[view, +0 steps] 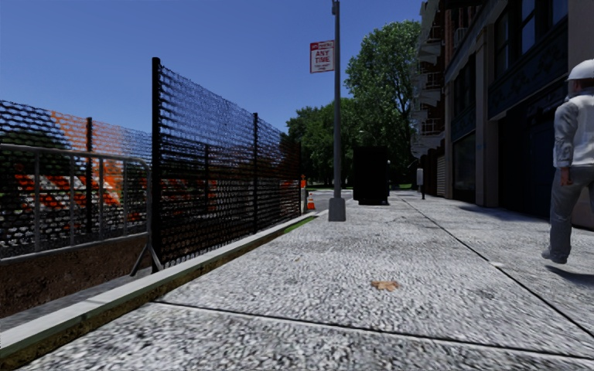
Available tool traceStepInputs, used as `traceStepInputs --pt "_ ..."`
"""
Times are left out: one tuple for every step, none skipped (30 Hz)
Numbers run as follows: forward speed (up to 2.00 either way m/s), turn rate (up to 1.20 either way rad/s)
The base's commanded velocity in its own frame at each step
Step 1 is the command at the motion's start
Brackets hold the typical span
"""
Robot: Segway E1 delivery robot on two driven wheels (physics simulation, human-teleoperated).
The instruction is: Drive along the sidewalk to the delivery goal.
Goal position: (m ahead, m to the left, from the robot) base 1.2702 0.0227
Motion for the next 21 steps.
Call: traceStepInputs --pt "1.36 0.0" --pt "1.39 0.0" --pt "1.5 0.0" --pt "1.57 0.0" --pt "1.57 0.0" --pt "1.58 0.0" --pt "1.59 0.0" --pt "1.59 0.0" --pt "1.59 0.0" --pt "1.59 0.0" --pt "1.59 0.0" --pt "1.59 0.0" --pt "1.59 0.0" --pt "1.59 0.0" --pt "1.59 0.0" --pt "1.43 0.0" --pt "1.43 0.0" --pt "0.6 0.0" --pt "0.18 0.0" --pt "0.0 0.0" --pt "0.0 0.0"
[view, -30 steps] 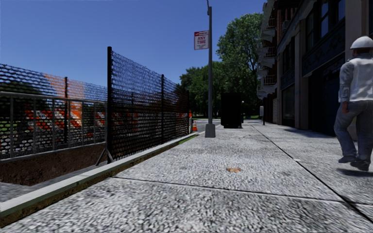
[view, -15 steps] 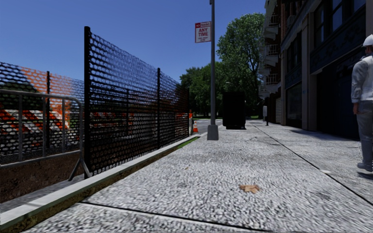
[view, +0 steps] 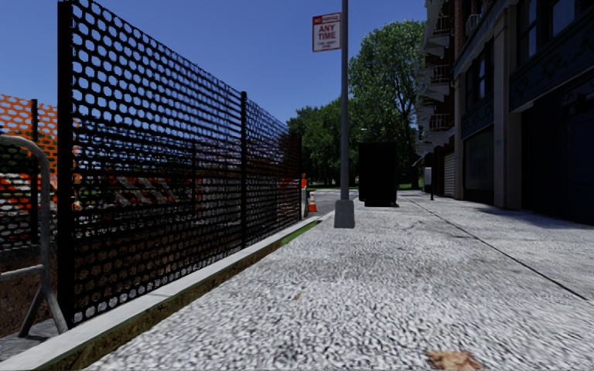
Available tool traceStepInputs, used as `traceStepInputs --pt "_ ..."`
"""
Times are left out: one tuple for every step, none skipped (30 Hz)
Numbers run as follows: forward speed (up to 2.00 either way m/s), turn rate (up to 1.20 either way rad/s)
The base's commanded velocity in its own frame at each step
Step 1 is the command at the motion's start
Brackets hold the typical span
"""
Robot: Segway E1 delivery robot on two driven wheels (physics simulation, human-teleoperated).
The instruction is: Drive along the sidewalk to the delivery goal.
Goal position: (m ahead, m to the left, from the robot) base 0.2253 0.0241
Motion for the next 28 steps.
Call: traceStepInputs --pt "0.0 0.0" --pt "0.0 0.0" --pt "0.0 0.0" --pt "0.0 0.0" --pt "0.0 0.0" --pt "0.0 0.0" --pt "0.0 0.0" --pt "0.0 0.0" --pt "0.0 0.0" --pt "0.0 0.0" --pt "0.0 0.0" --pt "0.0 0.0" --pt "0.0 0.0" --pt "0.0 0.0" --pt "0.0 0.0" --pt "0.0 0.0" --pt "0.0 0.0" --pt "0.0 0.0" --pt "0.0 0.0" --pt "0.0 0.0" --pt "0.0 0.0" --pt "0.0 0.0" --pt "0.0 0.0" --pt "0.0 0.0" --pt "0.0 0.0" --pt "0.0 0.0" --pt "0.0 0.0" --pt "0.0 0.0"
